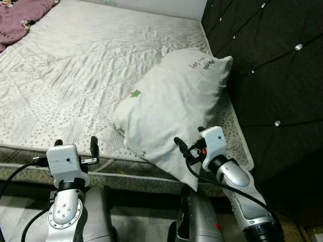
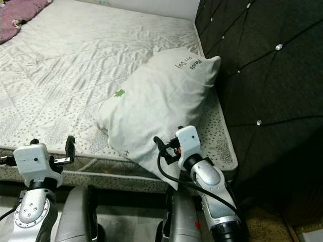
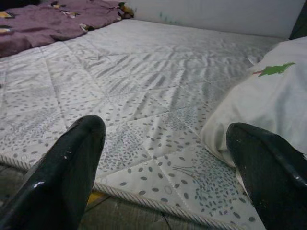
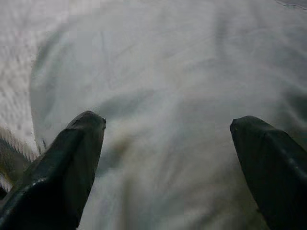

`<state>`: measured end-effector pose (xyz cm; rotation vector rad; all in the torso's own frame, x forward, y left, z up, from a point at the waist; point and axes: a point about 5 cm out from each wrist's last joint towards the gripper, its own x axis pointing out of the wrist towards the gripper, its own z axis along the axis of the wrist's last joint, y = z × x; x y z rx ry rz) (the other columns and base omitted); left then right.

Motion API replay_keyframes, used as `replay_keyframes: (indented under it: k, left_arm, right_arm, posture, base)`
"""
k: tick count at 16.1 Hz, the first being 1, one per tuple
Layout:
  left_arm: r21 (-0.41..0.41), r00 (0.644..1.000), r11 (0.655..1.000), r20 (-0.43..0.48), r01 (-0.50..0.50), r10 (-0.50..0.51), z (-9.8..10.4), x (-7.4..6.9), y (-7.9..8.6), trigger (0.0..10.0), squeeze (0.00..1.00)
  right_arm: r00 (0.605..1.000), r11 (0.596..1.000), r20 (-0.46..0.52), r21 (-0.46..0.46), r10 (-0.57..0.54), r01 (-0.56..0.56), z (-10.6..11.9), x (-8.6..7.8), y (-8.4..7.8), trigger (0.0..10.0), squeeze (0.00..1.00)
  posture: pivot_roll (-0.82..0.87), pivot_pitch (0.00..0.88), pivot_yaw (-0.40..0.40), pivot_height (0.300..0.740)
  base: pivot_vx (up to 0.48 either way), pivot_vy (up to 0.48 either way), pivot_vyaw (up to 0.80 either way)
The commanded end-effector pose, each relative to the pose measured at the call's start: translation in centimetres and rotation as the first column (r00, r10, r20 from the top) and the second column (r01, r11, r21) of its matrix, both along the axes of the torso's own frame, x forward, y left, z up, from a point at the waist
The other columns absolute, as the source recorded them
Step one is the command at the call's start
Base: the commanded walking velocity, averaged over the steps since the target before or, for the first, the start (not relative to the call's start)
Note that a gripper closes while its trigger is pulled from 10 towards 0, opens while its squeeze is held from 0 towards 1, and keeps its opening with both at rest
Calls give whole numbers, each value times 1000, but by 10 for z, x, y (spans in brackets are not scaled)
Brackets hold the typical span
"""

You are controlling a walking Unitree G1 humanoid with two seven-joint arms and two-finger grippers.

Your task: Clean up the room

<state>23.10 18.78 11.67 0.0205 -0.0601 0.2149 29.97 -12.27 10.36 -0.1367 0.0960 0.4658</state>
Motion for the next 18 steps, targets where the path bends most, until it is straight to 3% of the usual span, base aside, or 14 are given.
replay_keyframes:
  k: [1,3,6,8,9,11,13,18]
  left_arm:
    - [3,1000,1000,-12,10,-10,-1,1,-2,10000,0]
    - [4,1000,1000,-7,20,-20,0,4,-4,10000,0]
    - [4,1000,1000,-1,25,-25,2,7,-6,10000,0]
    - [5,1000,1000,-1,23,-23,2,6,-4,10000,0]
    - [5,1000,1000,0,21,-21,2,6,-4,10000,0]
    - [6,1000,1000,3,16,-16,2,6,-4,10000,0]
    - [7,1000,1000,5,15,-15,3,7,-4,10000,0]
    - [11,1000,1000,11,11,-11,4,10,-2,10000,0]
  right_arm:
    - [999,998,-45,-56,-9,6,-3,2,-2,10000,0]
    - [995,997,-93,-70,27,-34,-5,2,11,10000,0]
    - [984,998,-172,-50,-52,44,-13,9,14,10000,0]
    - [975,998,-212,-15,-62,60,-12,16,26,10000,0]
    - [973,998,-218,-5,-69,70,-10,20,32,0,0]
    - [972,994,-223,66,-70,86,0,31,51,0,0]
    - [970,991,-228,89,-81,103,2,36,57,0,0]
    - [947,976,-295,132,-128,173,-5,39,57,0,0]
  posture:
    - [16,121,-125,531]
    - [13,119,-122,531]
    - [22,118,-122,531]
    - [22,118,-122,531]
    - [28,117,-122,531]
    - [41,109,-127,531]
    - [53,99,-129,531]
    - [59,73,-127,531]
  base:
    - [0,0,0]
    - [0,0,0]
    - [0,0,0]
    - [0,0,0]
    - [0,0,0]
    - [0,0,0]
    - [0,0,0]
    - [0,0,0]
